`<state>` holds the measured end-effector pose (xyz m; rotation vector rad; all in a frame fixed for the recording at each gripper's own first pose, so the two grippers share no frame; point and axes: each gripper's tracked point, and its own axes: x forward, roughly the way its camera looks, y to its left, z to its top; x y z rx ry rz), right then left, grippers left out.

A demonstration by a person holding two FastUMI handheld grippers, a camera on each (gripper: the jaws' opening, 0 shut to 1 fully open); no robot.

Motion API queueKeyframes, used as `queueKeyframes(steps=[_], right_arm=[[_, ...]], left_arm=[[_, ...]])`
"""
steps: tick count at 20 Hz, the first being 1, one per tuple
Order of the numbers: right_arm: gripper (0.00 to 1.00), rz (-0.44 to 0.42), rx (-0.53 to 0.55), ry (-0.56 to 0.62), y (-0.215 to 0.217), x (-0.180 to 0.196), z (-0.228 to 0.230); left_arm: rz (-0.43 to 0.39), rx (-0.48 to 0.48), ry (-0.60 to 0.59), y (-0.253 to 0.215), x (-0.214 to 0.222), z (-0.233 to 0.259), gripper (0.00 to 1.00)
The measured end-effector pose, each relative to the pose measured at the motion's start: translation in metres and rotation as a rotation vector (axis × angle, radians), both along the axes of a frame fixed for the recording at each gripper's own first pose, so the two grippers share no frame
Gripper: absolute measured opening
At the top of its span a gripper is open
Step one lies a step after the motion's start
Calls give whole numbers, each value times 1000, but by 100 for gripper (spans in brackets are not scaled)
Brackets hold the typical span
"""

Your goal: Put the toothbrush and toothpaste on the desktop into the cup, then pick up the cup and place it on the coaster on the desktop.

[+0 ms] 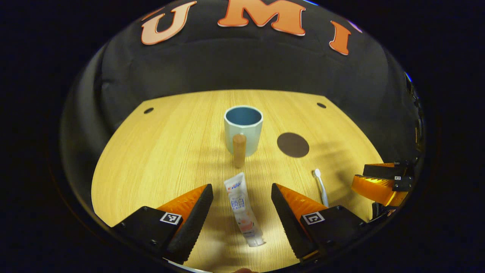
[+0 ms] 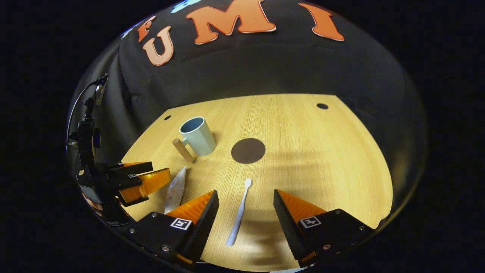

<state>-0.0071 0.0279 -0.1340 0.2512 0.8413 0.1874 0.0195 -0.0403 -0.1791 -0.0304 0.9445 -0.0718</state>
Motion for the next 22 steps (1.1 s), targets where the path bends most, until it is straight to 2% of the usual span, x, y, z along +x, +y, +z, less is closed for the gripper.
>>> queueKeyframes(steps=[3, 9, 13, 15, 17, 19, 21, 22], right_arm=[[86, 11, -24, 41, 1, 0, -11], [84, 32, 6, 123, 8, 0, -21], [84, 49, 12, 164, 10, -2, -31], [85, 58, 11, 181, 11, -1, -37], [85, 56, 4, 194, 10, -1, -40], [85, 56, 10, 201, 12, 0, -42], [84, 56, 17, 207, 16, 2, -43], [84, 53, 16, 214, 16, 2, -44]], left_arm=[[9, -29, 82, 5, -2, 0, 100], [0, -41, 243, 2, -15, -14, 100], [30, -44, 330, 5, -21, -32, 100], [36, -48, 365, 6, -24, -39, 92], [48, -50, 378, 5, -23, -42, 73], [51, -69, 389, -2, -24, -44, 51], [45, -83, 388, -8, -24, -49, 35], [54, -82, 385, -6, -23, -49, 34]])
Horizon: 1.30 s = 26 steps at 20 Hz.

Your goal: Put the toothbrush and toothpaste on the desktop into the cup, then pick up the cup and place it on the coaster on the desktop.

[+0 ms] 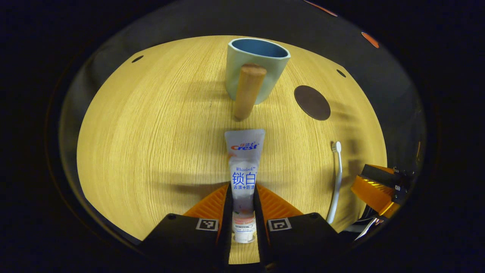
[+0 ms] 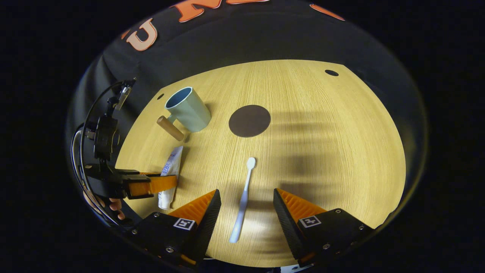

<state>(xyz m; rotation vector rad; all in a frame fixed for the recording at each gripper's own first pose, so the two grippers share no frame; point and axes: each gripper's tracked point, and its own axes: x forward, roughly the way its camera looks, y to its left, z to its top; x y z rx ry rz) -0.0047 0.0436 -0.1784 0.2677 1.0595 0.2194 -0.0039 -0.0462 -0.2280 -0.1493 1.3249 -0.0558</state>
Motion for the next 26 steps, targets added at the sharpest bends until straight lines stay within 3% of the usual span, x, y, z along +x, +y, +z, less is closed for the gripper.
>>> queueKeyframes(steps=[1, 3, 4, 7, 9, 14, 16, 21, 26], right_arm=[[84, -4, 5, 11, 2, 0, -2], [78, -8, 8, 31, 4, 0, -5], [69, -11, 7, 40, 5, 0, -7], [76, 0, -3, 88, 10, -5, -16], [60, 9, -31, 103, 12, -7, -24], [46, 31, -96, 145, 14, -10, -40], [40, 16, -120, 130, 10, -5, -41], [13, 31, -203, 60, 2, 1, -42], [10, -24, -124, -21, 0, 11, -22]], left_arm=[[-9, -3, -7, 2, 0, 1, 27], [-11, -10, -24, 1, 1, 5, 27], [-7, -6, -38, 0, 2, 5, 26], [-14, 5, -79, -1, 4, 11, 26], [-22, 0, -102, 0, 5, 15, 26], [-22, -2, -145, 5, 5, 33, 26], [-16, -6, -147, 6, 2, 32, 26], [-9, -1, -181, 13, 2, 40, 26], [-16, -22, -230, 12, 7, 44, 26]])
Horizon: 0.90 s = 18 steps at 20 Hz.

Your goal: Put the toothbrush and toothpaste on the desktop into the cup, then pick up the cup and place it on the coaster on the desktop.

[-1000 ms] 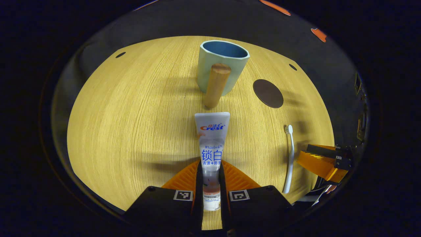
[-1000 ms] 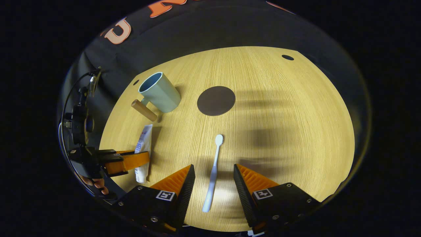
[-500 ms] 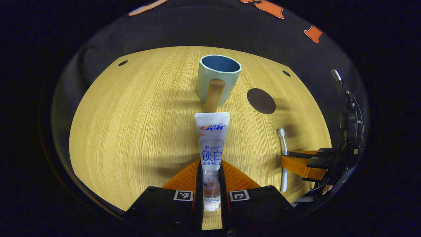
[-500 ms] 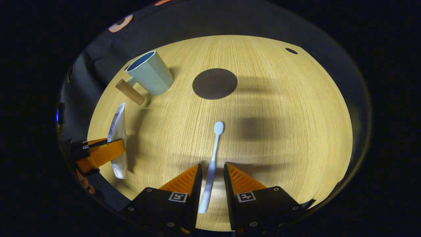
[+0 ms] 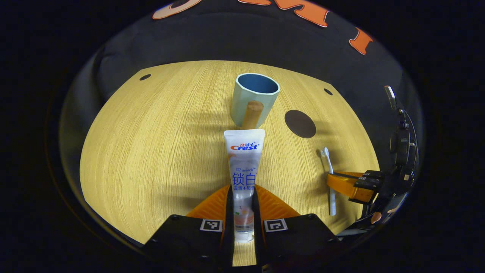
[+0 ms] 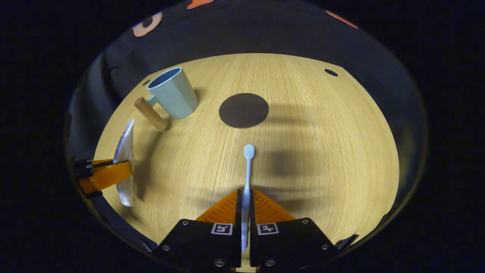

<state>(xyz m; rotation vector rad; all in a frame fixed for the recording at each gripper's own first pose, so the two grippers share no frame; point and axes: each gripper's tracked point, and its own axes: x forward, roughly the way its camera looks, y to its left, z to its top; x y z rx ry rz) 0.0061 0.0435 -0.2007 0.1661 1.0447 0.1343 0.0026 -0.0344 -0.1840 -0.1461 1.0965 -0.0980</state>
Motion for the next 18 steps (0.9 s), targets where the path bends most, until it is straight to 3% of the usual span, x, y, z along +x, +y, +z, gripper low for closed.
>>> queueKeyframes(steps=[5, 18], right_arm=[[9, -58, 40, -107, -11, 11, 21], [9, -64, 46, -428, -28, 27, 78]], left_arm=[[-46, -6, -122, -1, 17, 12, 26], [-58, 28, -460, 5, 61, 62, 26]])
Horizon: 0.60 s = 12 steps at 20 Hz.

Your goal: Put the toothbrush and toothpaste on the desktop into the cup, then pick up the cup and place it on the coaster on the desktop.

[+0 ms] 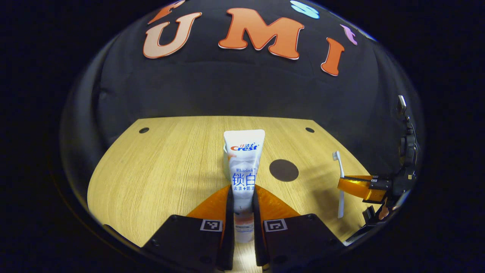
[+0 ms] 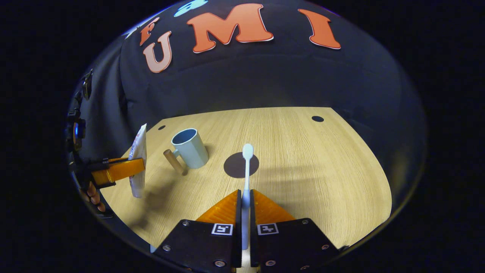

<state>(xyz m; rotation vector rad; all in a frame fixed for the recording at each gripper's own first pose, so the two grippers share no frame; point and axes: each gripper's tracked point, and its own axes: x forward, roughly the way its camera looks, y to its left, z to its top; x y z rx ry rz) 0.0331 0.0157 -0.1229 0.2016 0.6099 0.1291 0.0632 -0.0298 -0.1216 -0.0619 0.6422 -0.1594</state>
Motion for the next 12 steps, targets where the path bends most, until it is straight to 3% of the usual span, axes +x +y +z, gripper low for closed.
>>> queueKeyframes(steps=[12], right_arm=[[9, 14, -2, -220, -1, 13, 43]], left_arm=[[24, -56, -313, 3, 64, 57, 26]])
